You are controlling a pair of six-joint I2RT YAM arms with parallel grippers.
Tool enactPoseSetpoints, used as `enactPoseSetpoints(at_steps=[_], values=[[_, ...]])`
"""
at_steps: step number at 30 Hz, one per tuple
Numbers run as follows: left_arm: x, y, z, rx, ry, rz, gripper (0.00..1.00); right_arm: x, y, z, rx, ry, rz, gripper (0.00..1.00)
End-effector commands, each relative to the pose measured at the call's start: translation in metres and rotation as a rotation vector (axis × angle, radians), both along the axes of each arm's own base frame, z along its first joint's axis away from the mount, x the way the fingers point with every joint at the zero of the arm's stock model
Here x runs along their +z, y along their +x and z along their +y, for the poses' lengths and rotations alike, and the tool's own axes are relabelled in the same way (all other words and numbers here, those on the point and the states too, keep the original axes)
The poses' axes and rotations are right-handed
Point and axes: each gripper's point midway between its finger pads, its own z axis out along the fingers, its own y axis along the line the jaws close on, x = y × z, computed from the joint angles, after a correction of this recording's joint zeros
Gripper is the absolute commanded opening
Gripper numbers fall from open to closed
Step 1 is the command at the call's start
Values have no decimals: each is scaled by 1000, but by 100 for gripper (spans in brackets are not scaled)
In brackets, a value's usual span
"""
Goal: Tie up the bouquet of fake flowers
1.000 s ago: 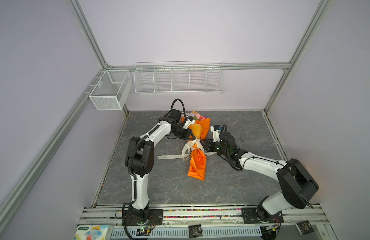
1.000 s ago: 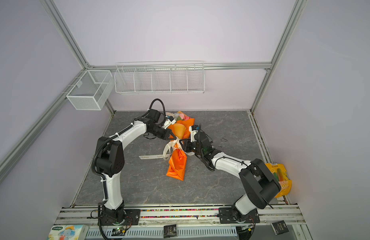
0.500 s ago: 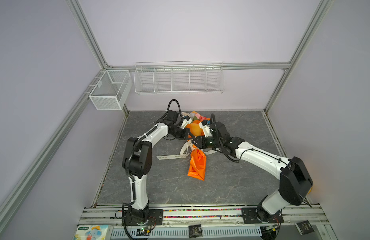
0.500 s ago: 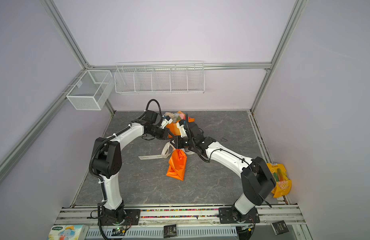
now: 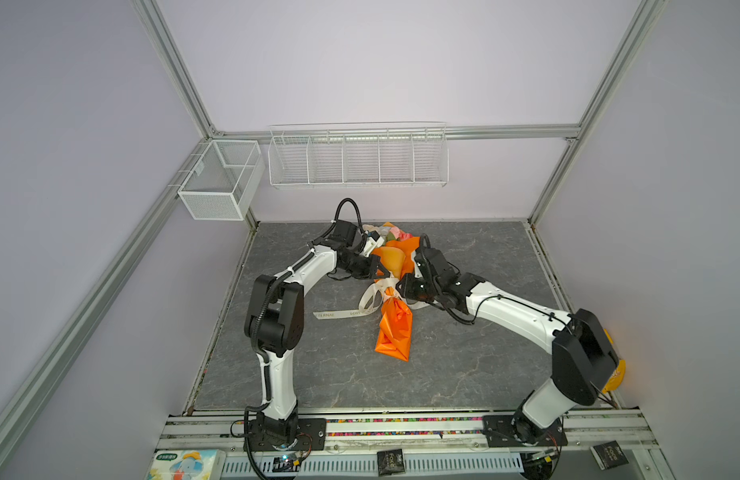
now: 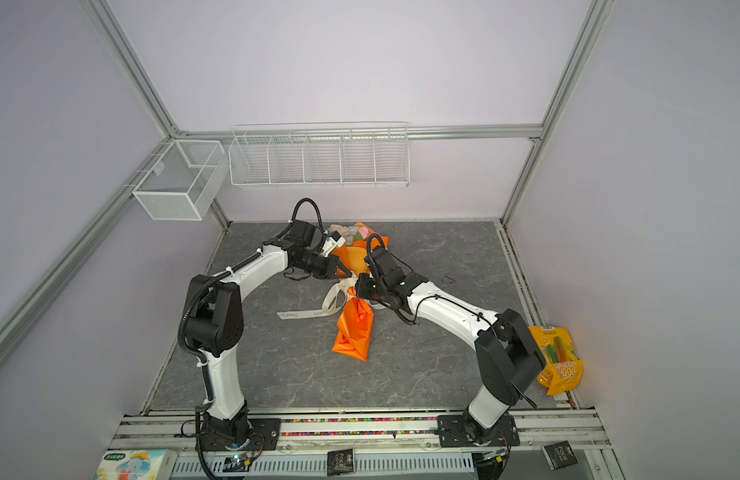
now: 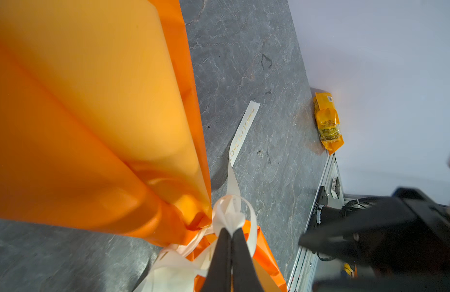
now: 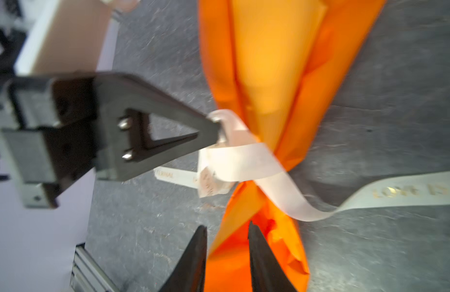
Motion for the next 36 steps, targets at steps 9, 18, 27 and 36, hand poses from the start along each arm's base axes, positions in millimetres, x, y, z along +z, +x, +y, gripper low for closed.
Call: enactPoseSetpoints(at_steps=[9,18,27,36], values=[[19,-5,-4,-19,-57,-17,0,-1,37,26,173,224,54,42],[14,-3,-3,-9,-47,-13,0,-41,31,28,214,130,159,34],[16,-4,-4,-14,-72,-6,0,-38,15,6,220,26,123,35],[15,-7,-6,-35,-89,3,1,-14,43,14,463,-106,-241,45]])
